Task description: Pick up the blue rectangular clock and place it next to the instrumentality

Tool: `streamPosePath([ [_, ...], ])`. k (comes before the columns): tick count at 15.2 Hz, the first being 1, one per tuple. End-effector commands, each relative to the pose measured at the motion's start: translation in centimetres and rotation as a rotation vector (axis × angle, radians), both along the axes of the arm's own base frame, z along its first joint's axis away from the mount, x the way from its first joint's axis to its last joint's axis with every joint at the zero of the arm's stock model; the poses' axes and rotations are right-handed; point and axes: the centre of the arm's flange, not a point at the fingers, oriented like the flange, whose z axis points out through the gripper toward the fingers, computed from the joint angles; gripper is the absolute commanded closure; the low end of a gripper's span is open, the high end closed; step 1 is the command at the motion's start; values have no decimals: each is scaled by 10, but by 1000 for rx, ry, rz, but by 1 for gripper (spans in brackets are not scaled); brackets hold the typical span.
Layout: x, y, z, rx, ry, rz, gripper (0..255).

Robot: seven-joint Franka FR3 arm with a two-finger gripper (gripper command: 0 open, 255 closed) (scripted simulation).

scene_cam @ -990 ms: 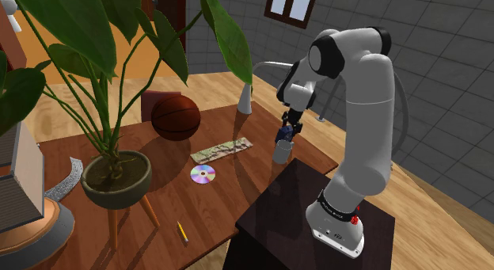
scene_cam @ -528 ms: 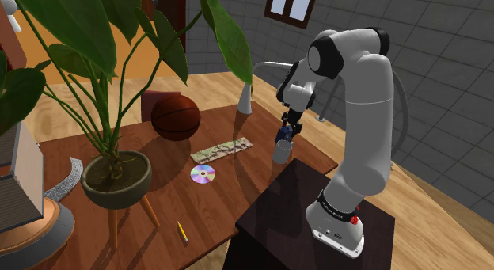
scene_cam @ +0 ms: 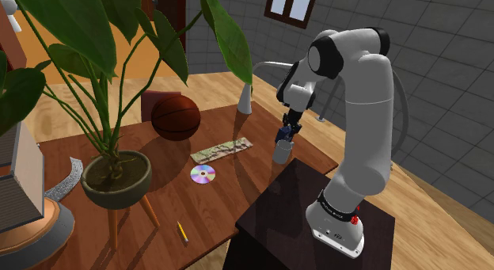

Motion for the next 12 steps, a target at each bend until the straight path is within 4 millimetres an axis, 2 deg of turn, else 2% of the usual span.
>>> streamPosePath([
  [1, 1, 0, 0, 0, 0, 1, 255],
  [2, 1, 0, 0, 0, 0, 1, 255],
  [12, 1, 0, 52, 0, 0, 1, 255],
])
